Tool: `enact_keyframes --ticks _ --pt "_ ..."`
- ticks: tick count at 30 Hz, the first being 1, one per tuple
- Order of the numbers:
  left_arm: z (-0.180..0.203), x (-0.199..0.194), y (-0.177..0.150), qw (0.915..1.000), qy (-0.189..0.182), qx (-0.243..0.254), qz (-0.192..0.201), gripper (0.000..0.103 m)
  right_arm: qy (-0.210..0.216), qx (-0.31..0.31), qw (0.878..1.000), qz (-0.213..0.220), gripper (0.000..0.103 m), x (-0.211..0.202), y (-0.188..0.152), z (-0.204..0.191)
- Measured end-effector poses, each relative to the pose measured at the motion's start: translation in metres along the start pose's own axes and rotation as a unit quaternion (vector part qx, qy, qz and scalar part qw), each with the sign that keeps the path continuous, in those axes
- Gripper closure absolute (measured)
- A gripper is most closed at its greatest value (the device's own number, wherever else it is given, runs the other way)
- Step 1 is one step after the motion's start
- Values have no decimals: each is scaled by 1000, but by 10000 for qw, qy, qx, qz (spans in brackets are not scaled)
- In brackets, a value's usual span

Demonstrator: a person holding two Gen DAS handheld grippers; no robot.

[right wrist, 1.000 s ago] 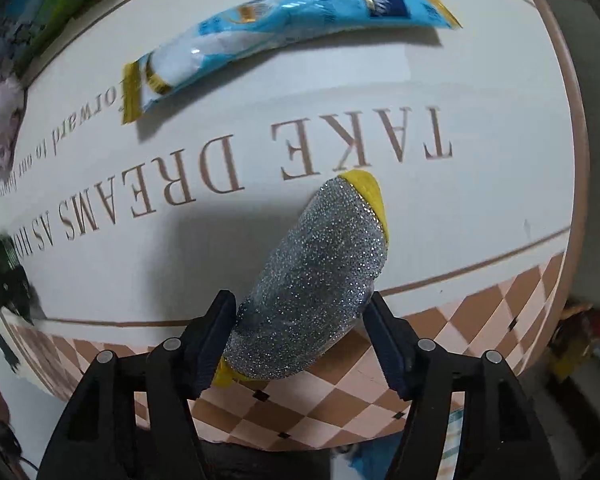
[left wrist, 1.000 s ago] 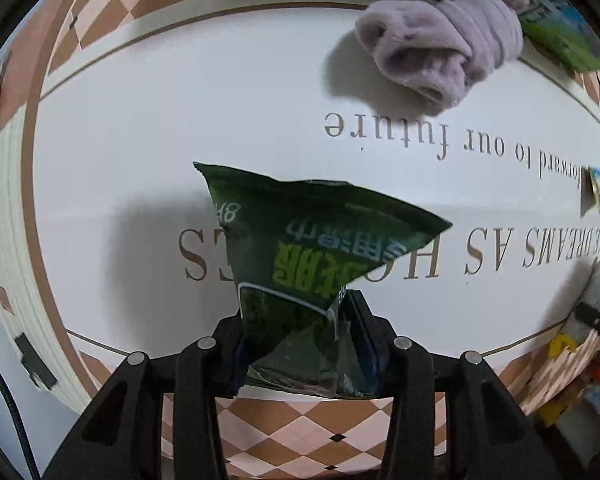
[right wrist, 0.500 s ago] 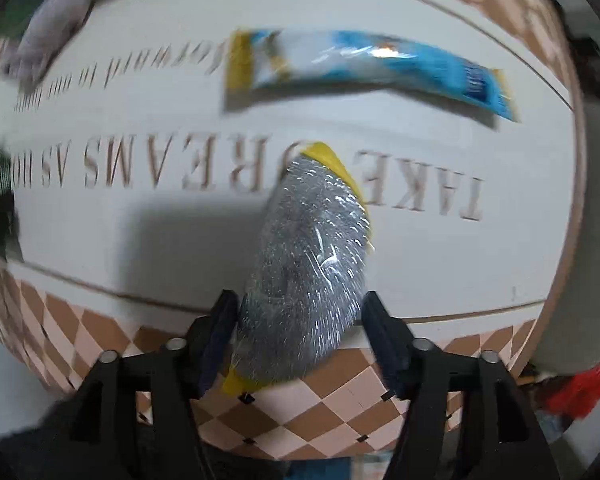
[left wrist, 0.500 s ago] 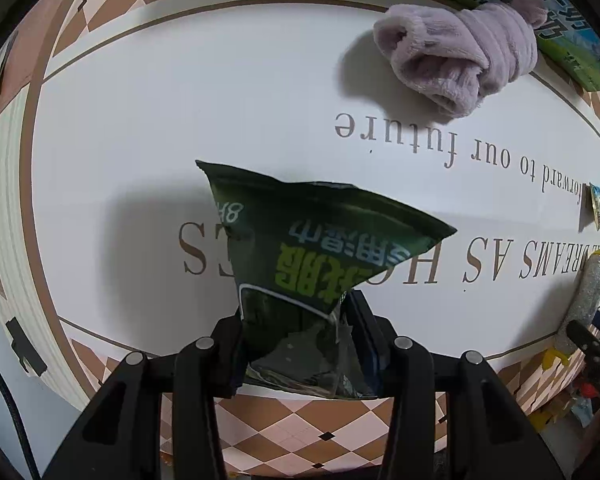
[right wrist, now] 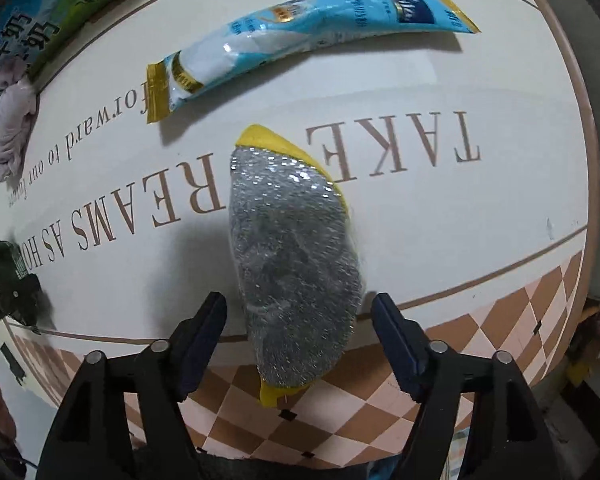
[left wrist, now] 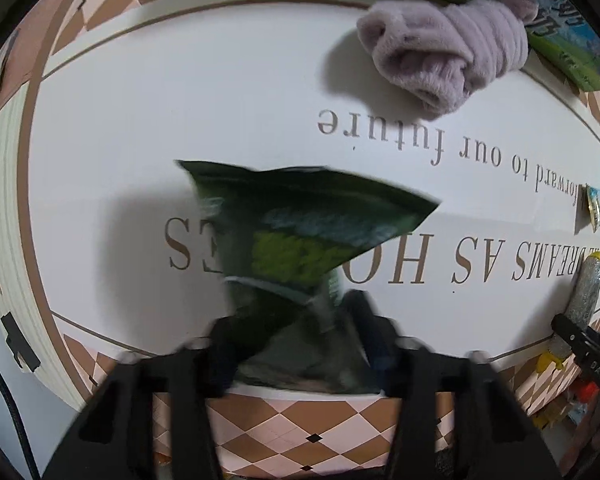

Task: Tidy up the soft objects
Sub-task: 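Place the green bag in the box with left tool while right tool places the sponge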

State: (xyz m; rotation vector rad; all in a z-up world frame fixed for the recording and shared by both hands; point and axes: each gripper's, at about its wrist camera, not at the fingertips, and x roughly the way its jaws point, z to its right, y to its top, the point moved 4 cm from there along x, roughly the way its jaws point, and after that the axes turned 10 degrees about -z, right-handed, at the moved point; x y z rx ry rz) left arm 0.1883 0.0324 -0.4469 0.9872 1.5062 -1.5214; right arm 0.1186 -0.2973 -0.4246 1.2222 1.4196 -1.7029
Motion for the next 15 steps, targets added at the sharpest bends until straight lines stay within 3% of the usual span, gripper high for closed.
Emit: enact_keyframes --ticks 2,5,8,12,15 --pt "2 -2 -1 10000 11 -21 41 68 -101 -109 9999 26 56 1 -3 -4" --pt "7 -12 -9 9999 40 8 146 70 -212 -360 9991 -35 59 -6 -7 -14" --pt "18 -45 -21 9991 -100 201 371 70 109 -591 9982 34 60 -33 -13 -18" --pt "37 -118 -21 9937 -321 531 934 70 584 -1047 9913 553 60 -113 -13 -41" --pt "44 -181 -2 9881 -422 668 1319 70 812 -1359 9812 1107 60 -185 1 -57"
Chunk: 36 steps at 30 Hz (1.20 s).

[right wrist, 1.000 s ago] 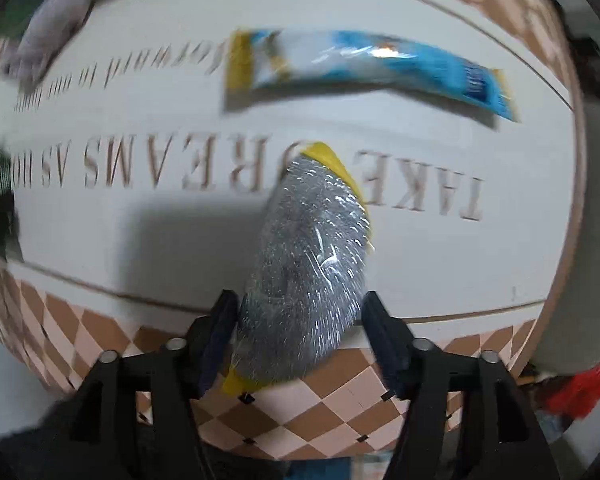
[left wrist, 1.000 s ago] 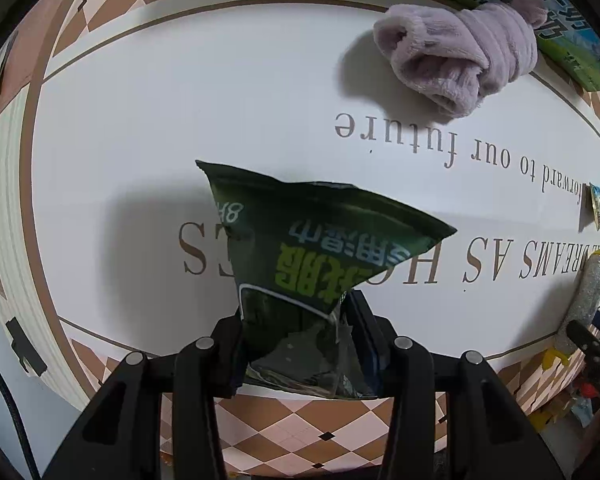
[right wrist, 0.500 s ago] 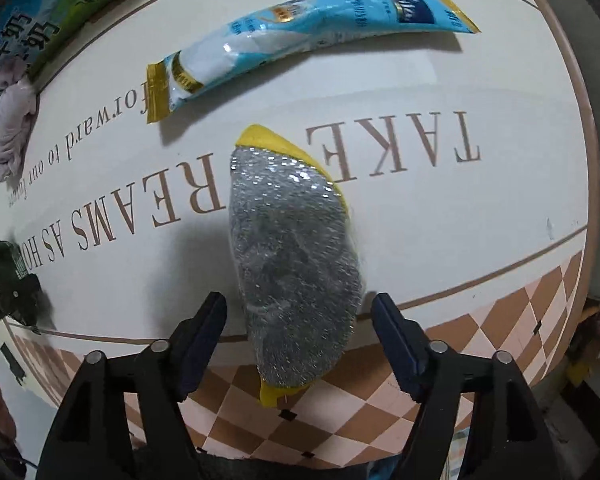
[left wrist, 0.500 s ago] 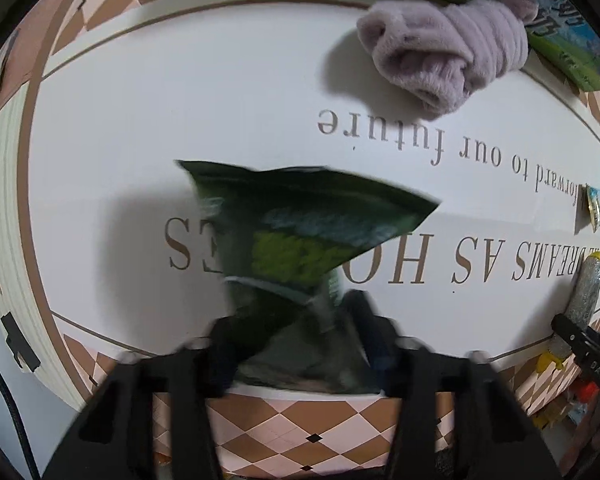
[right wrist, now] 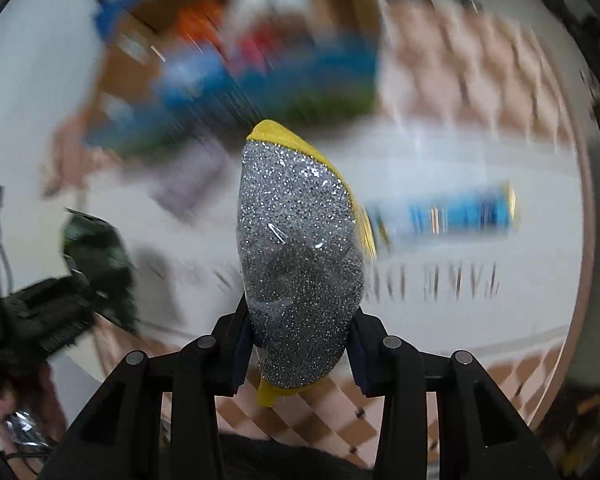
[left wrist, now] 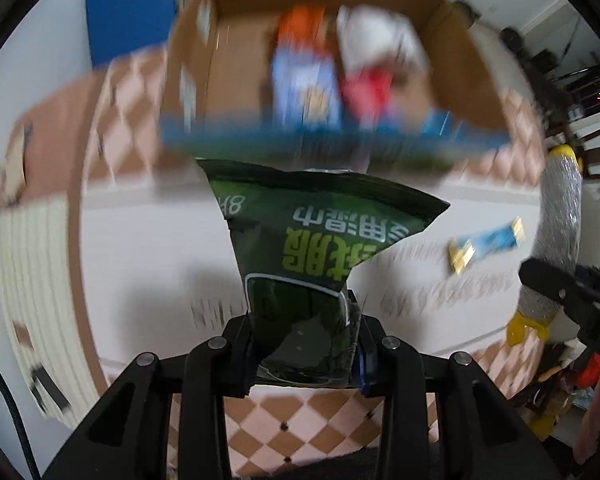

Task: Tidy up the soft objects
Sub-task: 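Place the green bag in the box with left tool while right tool places the sponge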

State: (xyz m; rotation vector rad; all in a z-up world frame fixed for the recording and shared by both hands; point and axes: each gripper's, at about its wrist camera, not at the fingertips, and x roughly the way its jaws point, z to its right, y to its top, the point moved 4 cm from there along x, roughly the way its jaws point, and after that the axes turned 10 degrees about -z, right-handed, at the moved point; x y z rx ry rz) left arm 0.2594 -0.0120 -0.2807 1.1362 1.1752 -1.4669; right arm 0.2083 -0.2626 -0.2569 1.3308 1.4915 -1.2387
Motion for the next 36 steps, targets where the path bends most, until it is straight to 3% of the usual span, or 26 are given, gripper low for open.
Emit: enact_keyframes --ticks 4,6,10,15,20,27,29,30,32,33,36 --pt "-18 -36 68 9992 253 -5 301 70 20 -322 9981 529 60 -61 60 -28" --pt "-44 -38 99 9985 481 -128 218 70 -275 -290 9970 663 60 -73 100 -40" --pt "-66 -6 152 9972 572 -343 -350 70 -505 -54 9978 436 60 -53 158 -42" --pt "-77 27 180 9922 910 -297 -800 70 -750 54 9971 104 60 27 215 -76" --pt "-82 44 183 9875 1099 -284 -1092 70 -929 35 9955 -191 60 62 230 -75" --pt "-88 54 183 9864 888 -329 -1343 67 -940 133 9942 -498 57 81 235 -70" --pt "-88 53 181 9867 755 -361 -1394 65 -922 103 9937 -630 51 83 234 -70" --pt "-87 52 181 9874 731 -342 -1358 58 -930 91 9934 -659 48 80 232 -72" --pt "-86 46 178 9889 777 -305 -1233 48 -907 122 9938 -633 30 78 232 -72" --pt "-81 38 176 9898 769 -287 -1169 42 -897 122 9940 -611 30 76 231 -73" --pt "-72 22 169 9918 800 -164 -980 40 -874 138 9944 -575 21 69 227 -76"
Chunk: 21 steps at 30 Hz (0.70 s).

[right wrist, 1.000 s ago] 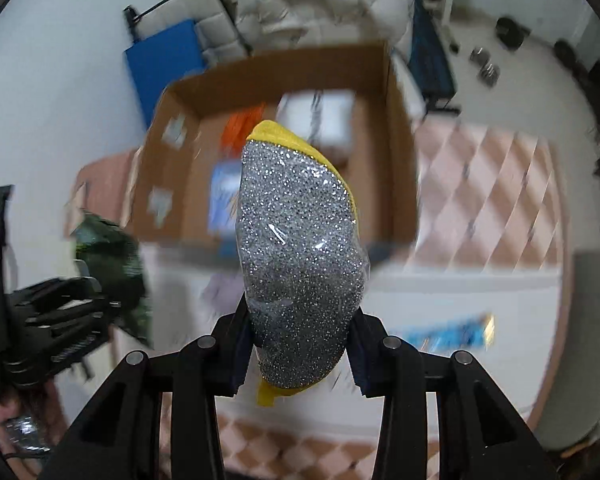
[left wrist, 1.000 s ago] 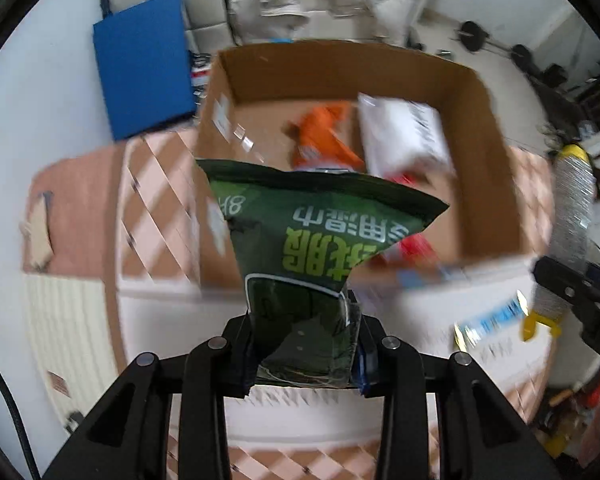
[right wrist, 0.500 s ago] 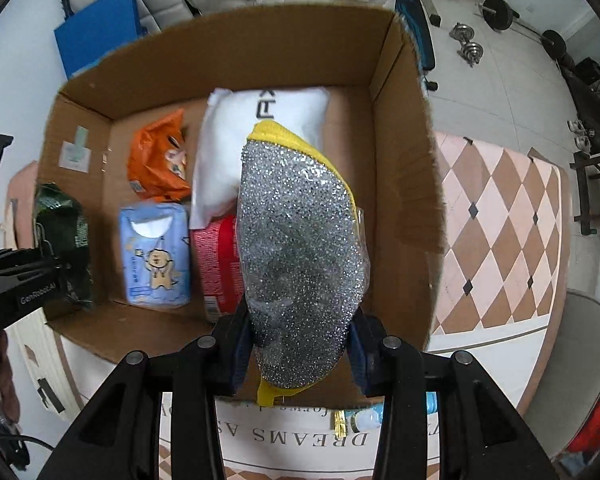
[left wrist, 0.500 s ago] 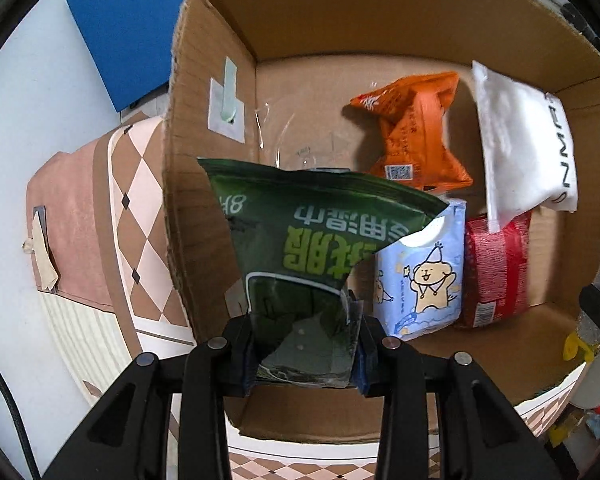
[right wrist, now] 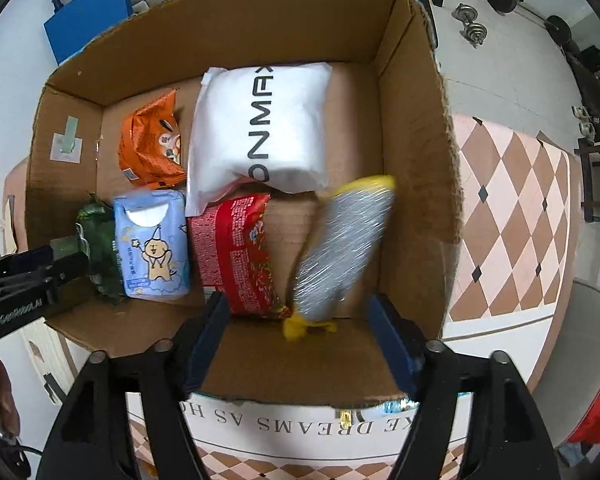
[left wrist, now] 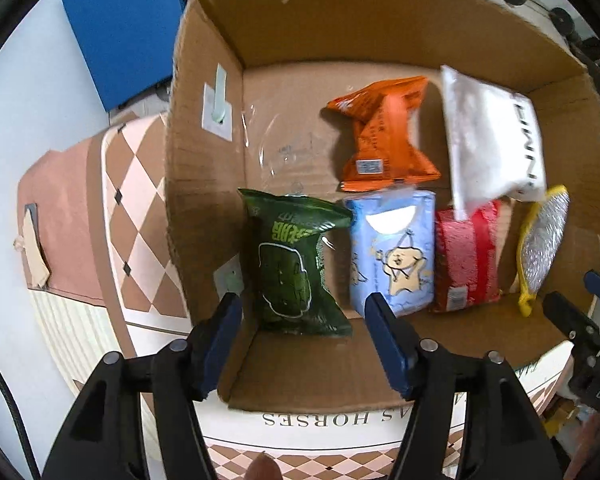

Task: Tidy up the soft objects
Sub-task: 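Place the green bag in the box with left tool while right tool places the sponge, then grasp the lilac sock with left tool while right tool grasps the blue milk tube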

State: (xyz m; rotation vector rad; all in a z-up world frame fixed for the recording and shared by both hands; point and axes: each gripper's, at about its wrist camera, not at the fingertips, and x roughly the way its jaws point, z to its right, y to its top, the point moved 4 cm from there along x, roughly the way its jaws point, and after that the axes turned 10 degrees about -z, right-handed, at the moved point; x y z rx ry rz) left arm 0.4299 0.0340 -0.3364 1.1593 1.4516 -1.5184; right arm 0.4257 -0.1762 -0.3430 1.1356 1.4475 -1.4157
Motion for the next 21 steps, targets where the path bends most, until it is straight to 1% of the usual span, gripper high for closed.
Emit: enact_keyframes --ticks 1,2,3,4,5,8,12,15,18,21 --pt "3 -5 -4 10000 23 38 72 37 3 -12 10000 18 13 -3 -2 -1" --pt "5 -11 -8 9998 44 87 166 20 3 -18 10000 54 7 -6 -5 -2" --pt "7 -17 -12 9995 51 123 276 8 0 -17 9999 99 5 -9 -7 -4" --pt "9 -21 -15 9991 42 156 383 6 -4 -16 9999 138 2 -11 -9 -5" --pt "11 -25 -20 9987 32 190 481 6 -21 -14 9998 202 0 -14 -11 -7" --pt "15 -35 -36 9973 -103 194 694 5 -183 -60 9987 462 0 -27 -22 -13" --pt "16 -48 -58 9936 38 124 1124 5 -293 -68 9966 768 0 -40 -39 -22" --pt "17 -59 -77 9902 19 52 1397 5 -259 -80 9946 1005 0 -50 -53 -23" --pt "18 -67 -98 9812 323 5 1905 5 12 26 9932 1161 0 -58 -73 -18" --pt "26 -63 -122 9695 788 146 2315 5 302 210 9909 1294 0 -60 -95 -6"
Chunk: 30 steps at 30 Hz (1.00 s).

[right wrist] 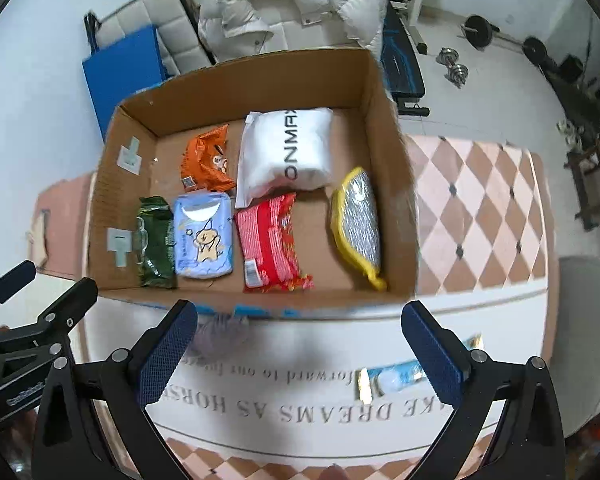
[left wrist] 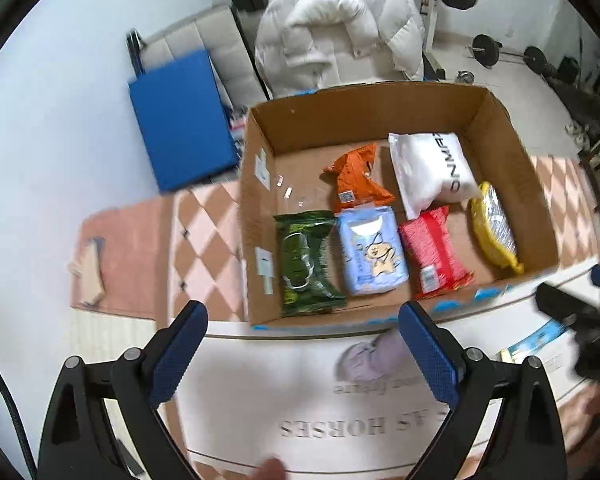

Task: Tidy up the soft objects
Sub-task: 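Grasp the lilac sock with left tool while right tool grasps the blue milk tube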

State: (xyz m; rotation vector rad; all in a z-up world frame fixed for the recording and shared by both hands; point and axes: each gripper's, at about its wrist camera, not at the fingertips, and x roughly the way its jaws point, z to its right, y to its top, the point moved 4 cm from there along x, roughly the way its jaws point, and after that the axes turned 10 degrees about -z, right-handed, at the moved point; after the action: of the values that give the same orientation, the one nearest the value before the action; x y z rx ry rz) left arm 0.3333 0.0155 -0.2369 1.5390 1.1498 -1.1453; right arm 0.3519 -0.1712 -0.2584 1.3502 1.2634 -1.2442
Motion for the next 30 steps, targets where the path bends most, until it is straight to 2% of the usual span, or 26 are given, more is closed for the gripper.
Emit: enact_keyframes --ticks 3,6,12,17,19,20,21,22,23,25,27,28,30 --pt "23 12 -26 9970 442 626 120 5 321 356 9989 0 0 3 -28 24" --pt "47 44 -44 9888 706 1309 -147 5 474 782 9957 -162 0 20 -56 55" --pt "81 101 -44 9753 828 1964 -576 7 641 1522 9833 -764 0 75 -93 110" --pt "114 136 -37 9601 959 2499 -808 8 746 2165 9698 -839 0 99 -98 147" --pt "128 150 -37 9537 961 2673 -992 28 856 2472 9609 -910 0 108 -97 160" --pt "133 154 -38 9516 937 2720 -1083 41 947 2690 9538 -942 0 115 -97 167" --pt "137 159 -39 9504 903 2730 -1190 54 993 2857 9483 -958 0 120 -97 172" --pt "140 163 -40 9504 847 2698 -1295 60 996 3018 9429 -1000 0 127 -97 177" --pt "140 167 -41 9526 781 2576 -1418 65 979 3177 9372 -1054 0 134 -97 182" --pt "136 170 -42 9602 564 2252 -1550 67 947 3397 9285 -1164 3 147 -97 189" --pt "127 170 -43 9673 220 1831 -1739 67 837 3408 9270 -1320 20 158 -96 192" --pt "122 171 -46 9690 25 1599 -1881 67 736 3328 9294 -1419 32 162 -96 191" --pt "109 173 -56 9685 -485 1012 -2223 67 410 2919 9451 -1411 49 159 -92 182"
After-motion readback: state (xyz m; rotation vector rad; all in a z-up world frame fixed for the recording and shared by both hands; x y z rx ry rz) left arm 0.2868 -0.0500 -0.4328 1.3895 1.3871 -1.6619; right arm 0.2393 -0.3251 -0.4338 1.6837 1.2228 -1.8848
